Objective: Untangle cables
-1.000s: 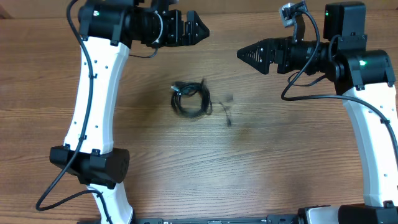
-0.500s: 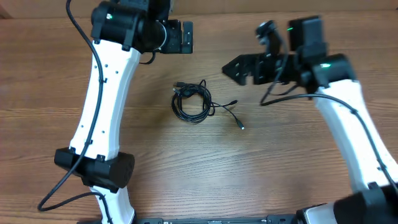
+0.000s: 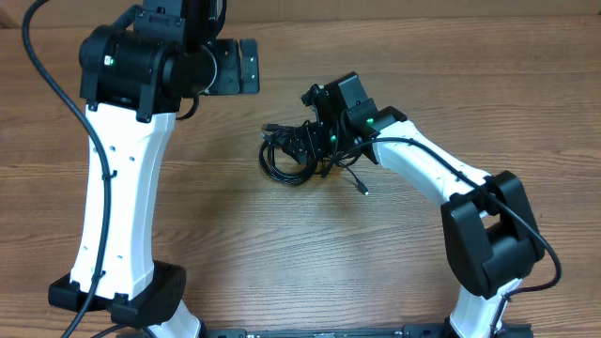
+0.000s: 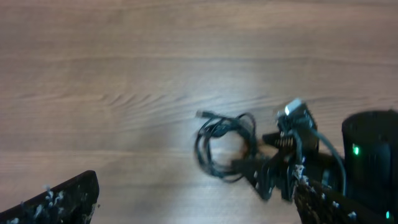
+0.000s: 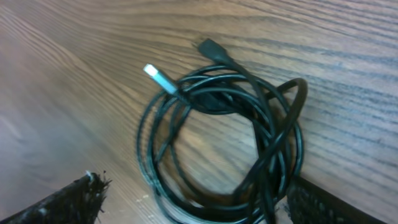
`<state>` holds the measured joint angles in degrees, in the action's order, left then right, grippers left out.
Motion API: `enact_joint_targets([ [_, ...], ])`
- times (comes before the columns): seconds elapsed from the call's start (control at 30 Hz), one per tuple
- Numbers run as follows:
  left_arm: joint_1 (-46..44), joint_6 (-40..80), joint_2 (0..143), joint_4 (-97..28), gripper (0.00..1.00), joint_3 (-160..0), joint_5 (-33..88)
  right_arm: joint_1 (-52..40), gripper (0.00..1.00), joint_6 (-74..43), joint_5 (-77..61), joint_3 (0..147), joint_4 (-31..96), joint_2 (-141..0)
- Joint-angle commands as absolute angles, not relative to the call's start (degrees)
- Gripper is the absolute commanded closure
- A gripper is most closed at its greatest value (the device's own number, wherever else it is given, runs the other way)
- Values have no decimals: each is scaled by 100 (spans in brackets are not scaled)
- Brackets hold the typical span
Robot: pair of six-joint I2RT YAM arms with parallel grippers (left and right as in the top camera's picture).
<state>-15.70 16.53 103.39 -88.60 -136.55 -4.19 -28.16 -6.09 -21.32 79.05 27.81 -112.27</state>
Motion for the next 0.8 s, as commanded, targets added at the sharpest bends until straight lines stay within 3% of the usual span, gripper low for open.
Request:
enact_joint_targets([
  [0.0, -1566, 1625, 10171, -8978, 0, -13710, -799, -2834, 12, -419, -1865, 7898, 2696, -11399],
  [0.03, -1566, 1603, 10156, -9019, 0, -13710, -834, -2834, 22, -419, -1844, 7898, 2683, -11419],
  [0.07, -1566, 1559, 10156, -9045, 0, -13710, -834, -2834, 40, -419, -1815, 7898, 2670, -11450],
  [0.13, -1566, 1514, 10154, -9115, 0, -13710, -838, -2834, 96, -425, -1798, 7898, 2652, -11452],
  [0.37, -1568, 1500, 10156, -9282, 0, -13710, -834, -2834, 94, -467, -1802, 7915, 2626, -11452],
  [0.4, -1566, 1500, 10156, -9303, 1, -13710, -834, -2834, 78, -464, -1802, 7913, 2639, -11452],
  [0.43, -1566, 1500, 10156, -9325, 0, -13710, -834, -2834, 54, -462, -1800, 7913, 2641, -11452],
  [0.47, -1566, 1500, 10156, -9343, 0, -13710, -834, -2840, 44, -462, -1800, 7913, 2637, -11459],
  [0.53, -1568, 1500, 10156, -9369, 0, -13710, -834, -2845, 39, -460, -1791, 7913, 2589, -11478],
  [0.77, -1568, 1452, 10156, -9454, 0, -13710, -834, -2845, 39, -460, -1649, 7913, 2427, -11522],
])
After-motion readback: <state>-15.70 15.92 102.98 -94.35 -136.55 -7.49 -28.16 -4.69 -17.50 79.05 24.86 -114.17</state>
